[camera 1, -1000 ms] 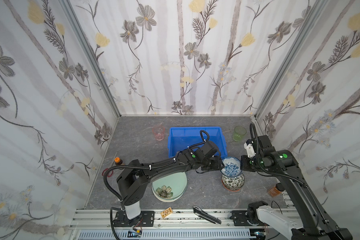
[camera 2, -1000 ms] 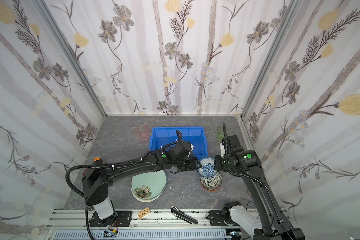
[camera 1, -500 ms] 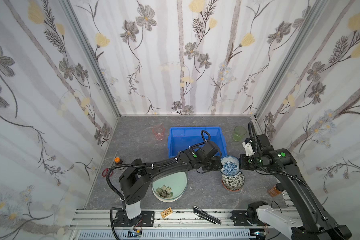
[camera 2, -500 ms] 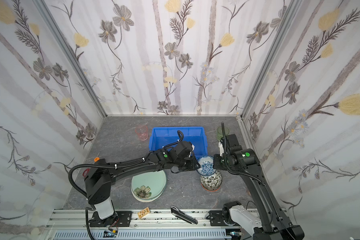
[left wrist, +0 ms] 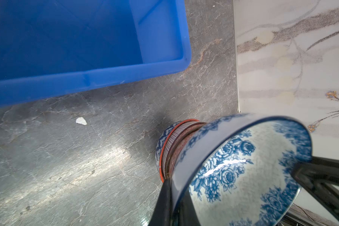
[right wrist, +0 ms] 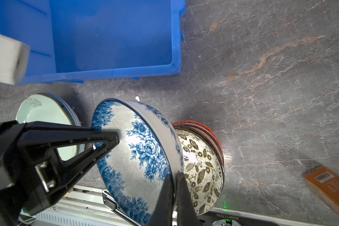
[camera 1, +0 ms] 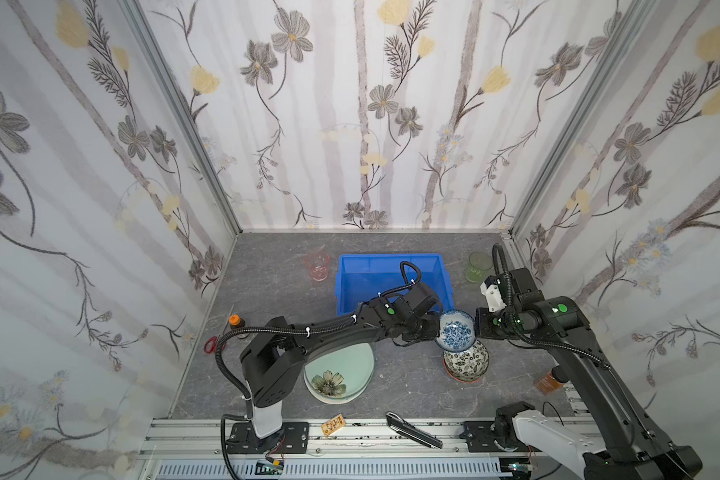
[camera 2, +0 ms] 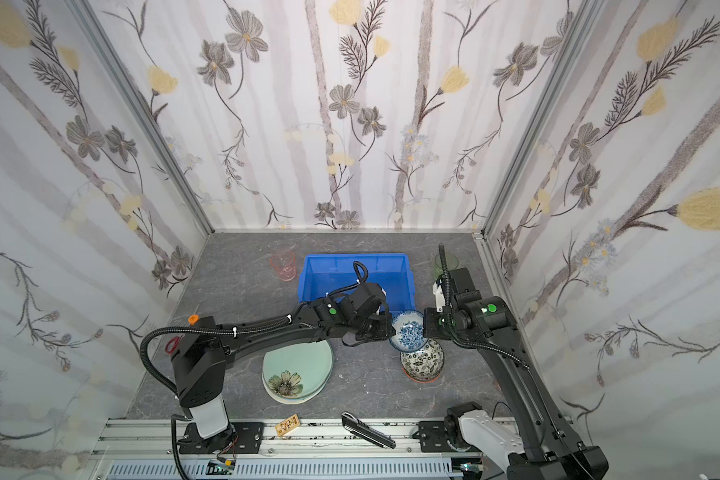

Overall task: Place the mixed dishes into the plastic bin
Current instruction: 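Lift the floral bowl with the right gripper while the left gripper grasps its rim, then carry the floral bowl into the bin with the left gripper while the right withdraws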

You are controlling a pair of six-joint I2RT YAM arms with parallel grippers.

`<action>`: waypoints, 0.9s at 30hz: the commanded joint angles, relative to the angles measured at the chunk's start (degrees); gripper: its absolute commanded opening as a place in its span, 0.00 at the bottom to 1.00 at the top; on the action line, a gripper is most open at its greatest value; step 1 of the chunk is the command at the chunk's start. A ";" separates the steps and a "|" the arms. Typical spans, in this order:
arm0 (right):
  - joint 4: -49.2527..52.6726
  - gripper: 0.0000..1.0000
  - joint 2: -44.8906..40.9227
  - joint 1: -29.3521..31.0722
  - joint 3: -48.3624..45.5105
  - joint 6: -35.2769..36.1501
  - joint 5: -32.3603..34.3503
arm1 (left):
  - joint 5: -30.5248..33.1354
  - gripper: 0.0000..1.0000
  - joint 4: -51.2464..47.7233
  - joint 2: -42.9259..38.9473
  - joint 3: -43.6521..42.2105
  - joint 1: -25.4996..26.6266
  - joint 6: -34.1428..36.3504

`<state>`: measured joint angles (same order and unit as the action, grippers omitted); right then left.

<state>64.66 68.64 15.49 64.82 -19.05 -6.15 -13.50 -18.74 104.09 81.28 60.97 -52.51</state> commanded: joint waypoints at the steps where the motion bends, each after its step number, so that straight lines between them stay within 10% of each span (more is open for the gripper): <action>1: -4.39 0.11 -0.17 0.05 0.27 -1.22 -0.75 | -1.24 0.00 1.63 -0.21 0.55 0.03 0.39; 18: -7.11 0.95 -2.76 -2.30 9.35 -1.60 2.46 | 6.10 0.00 -8.99 -3.50 5.30 -6.27 6.65; 27: -10.72 1.00 -3.98 -7.23 7.94 0.08 -3.21 | 9.14 0.00 -19.34 4.61 19.51 -14.18 15.72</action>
<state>57.69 64.95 9.04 73.32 -20.40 -6.35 -6.11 -34.39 106.48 98.08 48.12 -40.95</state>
